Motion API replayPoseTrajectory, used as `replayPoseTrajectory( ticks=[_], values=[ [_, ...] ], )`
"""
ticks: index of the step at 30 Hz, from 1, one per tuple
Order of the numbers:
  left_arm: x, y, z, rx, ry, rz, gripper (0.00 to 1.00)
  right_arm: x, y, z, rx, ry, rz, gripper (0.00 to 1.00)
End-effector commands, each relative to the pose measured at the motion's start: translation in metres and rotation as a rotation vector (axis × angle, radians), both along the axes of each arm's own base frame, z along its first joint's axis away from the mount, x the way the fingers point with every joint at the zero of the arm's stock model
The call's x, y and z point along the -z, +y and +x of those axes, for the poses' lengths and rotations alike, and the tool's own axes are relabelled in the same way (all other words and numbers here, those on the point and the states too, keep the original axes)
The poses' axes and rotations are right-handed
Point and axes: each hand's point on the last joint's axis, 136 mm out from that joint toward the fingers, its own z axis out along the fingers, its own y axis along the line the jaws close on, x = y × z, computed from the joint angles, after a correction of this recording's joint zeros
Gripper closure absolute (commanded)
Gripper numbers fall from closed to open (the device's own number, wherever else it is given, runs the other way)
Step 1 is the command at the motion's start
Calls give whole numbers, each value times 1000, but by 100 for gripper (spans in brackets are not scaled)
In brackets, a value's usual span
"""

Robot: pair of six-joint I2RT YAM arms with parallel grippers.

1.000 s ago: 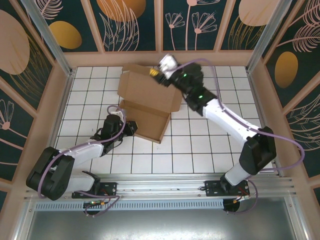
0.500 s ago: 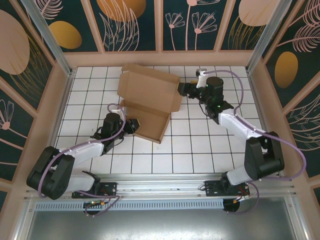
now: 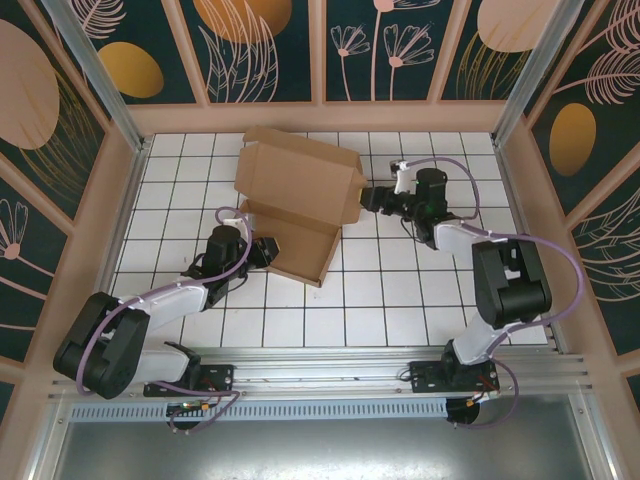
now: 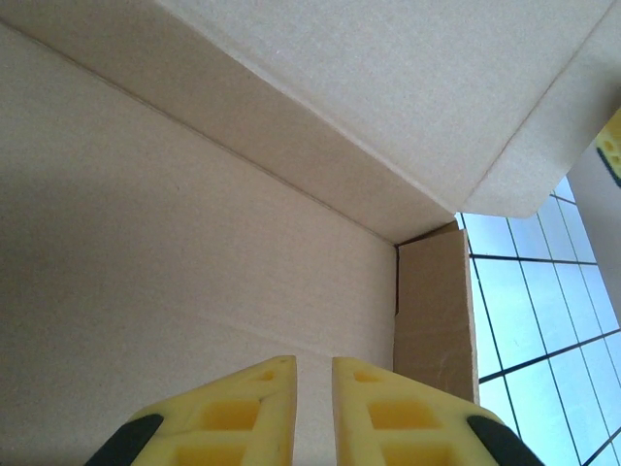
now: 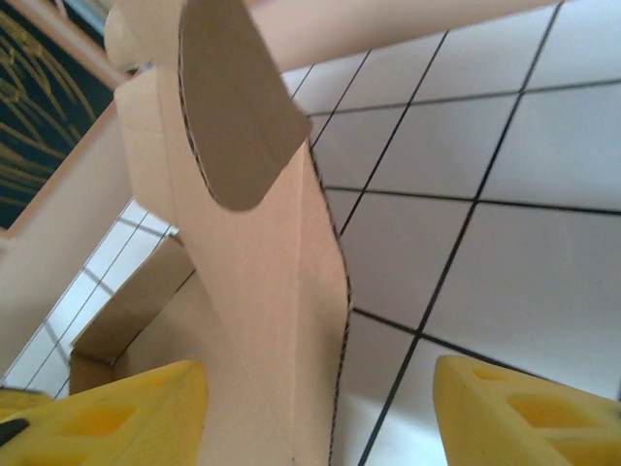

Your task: Fold the paper box

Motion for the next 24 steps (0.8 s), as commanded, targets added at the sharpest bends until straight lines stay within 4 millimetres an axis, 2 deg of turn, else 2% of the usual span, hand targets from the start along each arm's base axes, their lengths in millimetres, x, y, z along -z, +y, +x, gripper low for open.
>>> replayPoseTrajectory(
  ticks=[1, 6, 13, 16, 17, 19, 21, 24],
  values=[
    [-18, -7, 6, 28, -57, -12, 82, -6, 13, -1, -95, 0, 37, 42],
    [-19, -7, 6, 29, -63, -13, 83, 3, 14, 8, -87, 19, 25, 58],
    [-19, -7, 4, 36, -61, -7, 84, 2, 21, 17, -124, 24, 22, 69],
    [-22, -8, 5, 36, -66, -8, 84, 4, 19, 16, -128, 27, 3, 85],
    [-24, -8, 6, 37, -71, -7, 84, 5, 18, 15, -128, 25, -8, 92],
    [-30, -7, 7, 38, -86, 4, 83, 5, 17, 13, -133, 12, -34, 99],
    [-39, -6, 10, 46, -111, 37, 80, 4, 14, 13, -132, -9, -76, 100],
    [-67, -2, 15, 62, -192, 115, 75, -7, 10, 16, -140, -74, -147, 100]
  ],
)
